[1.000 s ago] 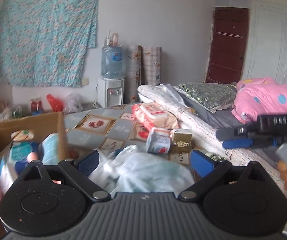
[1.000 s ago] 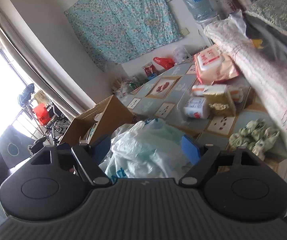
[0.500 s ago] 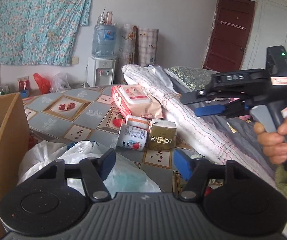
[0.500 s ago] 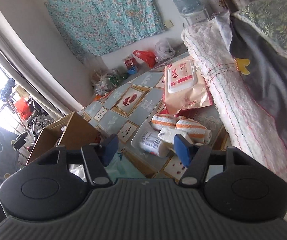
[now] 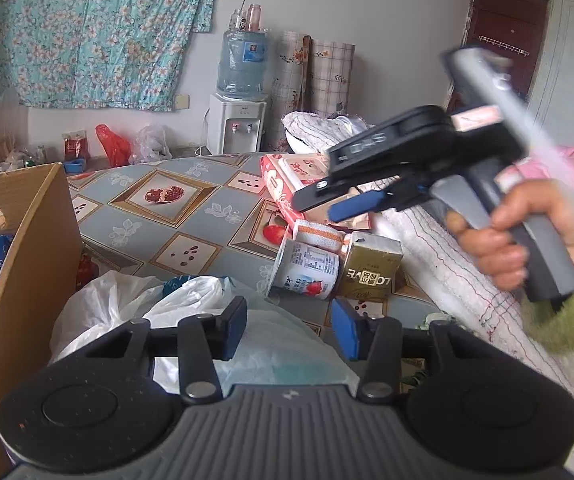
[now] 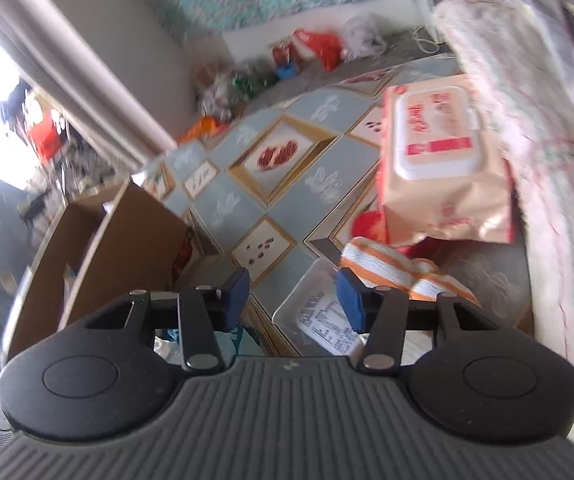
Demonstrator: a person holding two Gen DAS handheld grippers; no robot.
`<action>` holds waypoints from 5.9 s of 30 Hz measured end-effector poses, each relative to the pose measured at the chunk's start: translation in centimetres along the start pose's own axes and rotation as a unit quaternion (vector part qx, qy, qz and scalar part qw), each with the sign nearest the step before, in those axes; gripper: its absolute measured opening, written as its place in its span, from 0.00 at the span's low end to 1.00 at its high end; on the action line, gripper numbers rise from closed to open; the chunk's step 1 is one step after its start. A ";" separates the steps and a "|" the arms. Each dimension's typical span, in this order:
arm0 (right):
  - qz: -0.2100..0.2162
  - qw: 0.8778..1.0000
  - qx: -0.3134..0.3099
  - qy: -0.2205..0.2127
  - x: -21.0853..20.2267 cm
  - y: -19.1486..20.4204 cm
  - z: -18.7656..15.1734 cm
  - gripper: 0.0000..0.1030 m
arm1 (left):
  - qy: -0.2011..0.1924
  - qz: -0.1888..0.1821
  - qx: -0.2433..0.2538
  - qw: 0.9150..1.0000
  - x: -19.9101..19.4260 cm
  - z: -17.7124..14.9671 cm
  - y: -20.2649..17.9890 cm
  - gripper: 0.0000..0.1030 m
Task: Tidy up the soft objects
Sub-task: 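Move the right gripper back to the yogurt cup on the table, then close the right gripper on the white yogurt cup's blue lid, then lift the yogurt cup with the right gripper and carry it toward the box, then lower the yogurt cup into the box and open the right gripper, then withdraw the right gripper to the orange-striped towel roll on the table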
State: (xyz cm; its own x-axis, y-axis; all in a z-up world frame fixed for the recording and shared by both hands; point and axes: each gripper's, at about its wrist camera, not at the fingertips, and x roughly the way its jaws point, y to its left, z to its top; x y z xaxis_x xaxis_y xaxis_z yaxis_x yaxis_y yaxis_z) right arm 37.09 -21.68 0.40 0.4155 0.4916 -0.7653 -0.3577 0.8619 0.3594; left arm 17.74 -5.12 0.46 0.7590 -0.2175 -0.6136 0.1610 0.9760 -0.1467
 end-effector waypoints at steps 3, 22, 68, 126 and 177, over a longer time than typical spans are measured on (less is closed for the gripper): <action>-0.047 0.998 -0.029 0.037 2.7 1.3 0.9 0.47 | -0.002 -0.004 -0.003 1.000 -0.7 -0.4 0.5 0.46; -0.112 0.992 -0.051 0.039 3.4 3.2 0.0 0.03 | -0.017 -0.043 -0.016 0.999 -1.8 -1.5 2.7 0.46; 0.179 0.951 0.222 -0.118 -2.8 -15.1 -11.0 0.09 | 0.118 0.026 0.166 0.979 14.8 3.6 -9.1 0.75; 0.355 0.934 -0.043 0.002 -3.1 27.4 -9.0 0.10 | -0.068 0.217 -0.032 0.973 -21.1 -1.7 11.7 0.59; 0.294 0.955 -0.025 -0.020 -4.4 26.1 -9.8 0.33 | -0.097 0.131 -0.062 0.985 -21.3 -5.5 15.4 0.88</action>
State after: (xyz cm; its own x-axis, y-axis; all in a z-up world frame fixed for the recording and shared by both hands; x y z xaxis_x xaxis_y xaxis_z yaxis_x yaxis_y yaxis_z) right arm 17.76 -2.62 7.95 0.1623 0.8941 -0.4173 -0.5779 0.4289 0.6943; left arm 0.62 14.45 7.01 0.8721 0.0604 -0.4856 -0.1264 0.9865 -0.1043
